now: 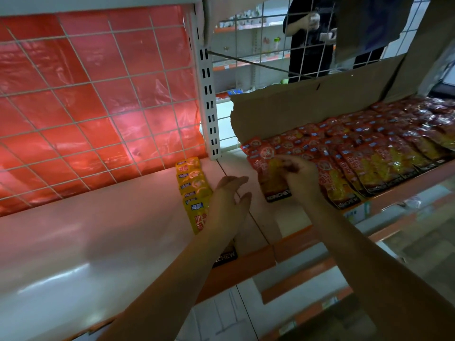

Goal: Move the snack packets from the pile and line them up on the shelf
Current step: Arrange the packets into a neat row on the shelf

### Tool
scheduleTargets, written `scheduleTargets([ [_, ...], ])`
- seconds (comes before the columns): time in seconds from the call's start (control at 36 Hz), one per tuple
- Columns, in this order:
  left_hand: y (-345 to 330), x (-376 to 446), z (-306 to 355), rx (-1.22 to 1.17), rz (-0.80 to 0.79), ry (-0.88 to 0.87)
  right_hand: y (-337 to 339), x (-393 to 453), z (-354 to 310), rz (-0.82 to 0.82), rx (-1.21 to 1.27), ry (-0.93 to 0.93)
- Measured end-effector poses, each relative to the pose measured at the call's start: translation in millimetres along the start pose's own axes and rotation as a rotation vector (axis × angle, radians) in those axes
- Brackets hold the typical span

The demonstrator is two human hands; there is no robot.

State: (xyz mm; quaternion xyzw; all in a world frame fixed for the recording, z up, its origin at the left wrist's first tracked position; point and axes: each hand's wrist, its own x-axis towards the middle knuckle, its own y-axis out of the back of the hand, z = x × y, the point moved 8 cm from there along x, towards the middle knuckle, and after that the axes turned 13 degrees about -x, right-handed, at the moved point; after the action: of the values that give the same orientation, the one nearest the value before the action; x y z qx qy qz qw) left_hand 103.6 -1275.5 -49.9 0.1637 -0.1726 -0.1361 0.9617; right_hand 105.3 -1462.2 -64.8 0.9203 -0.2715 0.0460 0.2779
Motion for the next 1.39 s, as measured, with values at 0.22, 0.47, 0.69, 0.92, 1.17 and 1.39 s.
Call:
scheduleTargets([
  [0.22,-5,-4,18,0.441,-0.154,-0.219,-10,26,-19,0.019,-0.838,0.281],
  [0.47,3,-2,6,0.500,-0.174,-0.240,-22,28,-9,-0.078,-1.221,0.143],
  [0.69,42,-5,1,0.482,-0.074,-0.218,-61,-6,-61,-0.039,-1.046,0.332],
  [0.92,136,-33,-30,0.610,0.085,-0.131,-152,-62,-136,-0.075,-0.895,0.727],
  [1.17,277,-112,-65,0.682,0.310,0.052,-265,-142,-218,-0.223,-0.637,0.927],
  [1.39,403,-195,-92,0.733,0.422,0.115,-353,-231,-294,-0.310,-0.545,0.959],
])
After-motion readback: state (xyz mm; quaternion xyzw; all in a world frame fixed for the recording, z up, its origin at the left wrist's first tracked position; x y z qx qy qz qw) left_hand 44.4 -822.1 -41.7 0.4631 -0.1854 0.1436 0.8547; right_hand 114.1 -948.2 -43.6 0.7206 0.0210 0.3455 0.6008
